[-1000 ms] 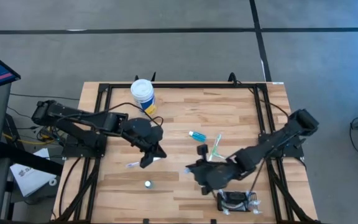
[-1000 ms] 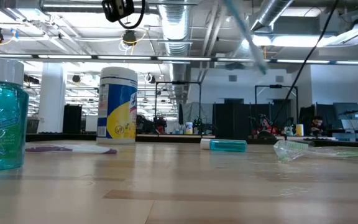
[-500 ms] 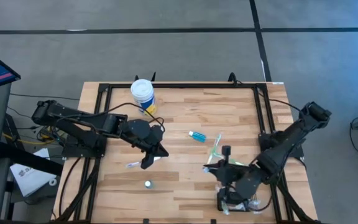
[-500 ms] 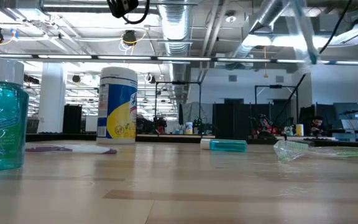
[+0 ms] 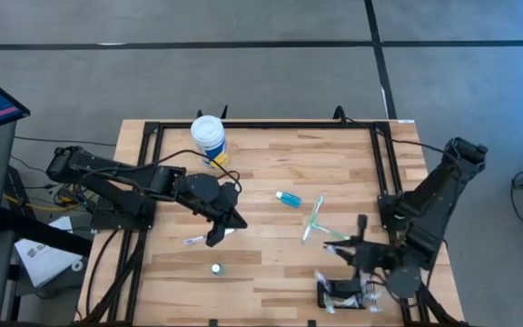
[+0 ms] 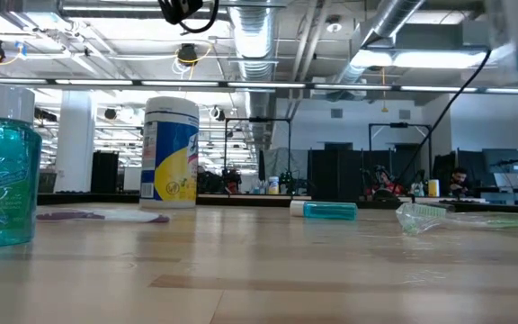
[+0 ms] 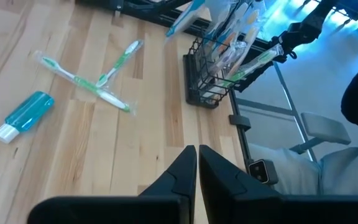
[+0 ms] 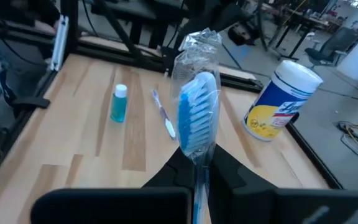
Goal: Pick & Place toothbrushing station
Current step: Put the blue toothbrush into the wire organizer
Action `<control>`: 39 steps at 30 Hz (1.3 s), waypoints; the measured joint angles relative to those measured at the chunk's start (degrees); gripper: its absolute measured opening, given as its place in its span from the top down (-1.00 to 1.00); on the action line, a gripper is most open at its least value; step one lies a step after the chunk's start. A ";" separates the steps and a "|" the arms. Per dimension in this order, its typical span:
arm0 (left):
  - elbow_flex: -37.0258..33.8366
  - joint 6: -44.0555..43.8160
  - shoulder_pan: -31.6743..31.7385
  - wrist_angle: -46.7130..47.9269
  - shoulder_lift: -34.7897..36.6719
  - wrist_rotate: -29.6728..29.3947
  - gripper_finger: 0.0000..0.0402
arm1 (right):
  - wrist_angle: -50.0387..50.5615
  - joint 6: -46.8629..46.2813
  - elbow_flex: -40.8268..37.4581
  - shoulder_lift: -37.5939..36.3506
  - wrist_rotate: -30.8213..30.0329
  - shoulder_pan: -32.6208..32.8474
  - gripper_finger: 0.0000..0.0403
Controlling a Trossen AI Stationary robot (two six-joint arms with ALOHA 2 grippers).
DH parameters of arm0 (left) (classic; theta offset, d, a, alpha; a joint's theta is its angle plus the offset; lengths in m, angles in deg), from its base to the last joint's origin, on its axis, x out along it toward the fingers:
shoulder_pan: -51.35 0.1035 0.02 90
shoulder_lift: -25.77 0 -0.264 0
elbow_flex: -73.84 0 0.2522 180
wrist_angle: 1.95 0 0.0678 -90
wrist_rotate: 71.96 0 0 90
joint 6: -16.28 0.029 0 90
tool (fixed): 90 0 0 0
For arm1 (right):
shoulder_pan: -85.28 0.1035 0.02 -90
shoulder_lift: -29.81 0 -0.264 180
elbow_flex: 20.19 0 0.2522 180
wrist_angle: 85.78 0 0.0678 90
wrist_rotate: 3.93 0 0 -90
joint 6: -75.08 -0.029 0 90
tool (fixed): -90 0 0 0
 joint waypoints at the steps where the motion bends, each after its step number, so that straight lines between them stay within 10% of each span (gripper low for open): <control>1: 0.00 0.00 0.00 -0.05 0.00 0.00 0.94 | 0.69 -1.60 -0.72 -0.71 -1.23 1.21 0.98; 39: 0.00 1.03 0.00 -0.65 -0.02 0.07 0.94 | 20.20 -40.39 -3.86 -2.79 -15.48 29.94 0.98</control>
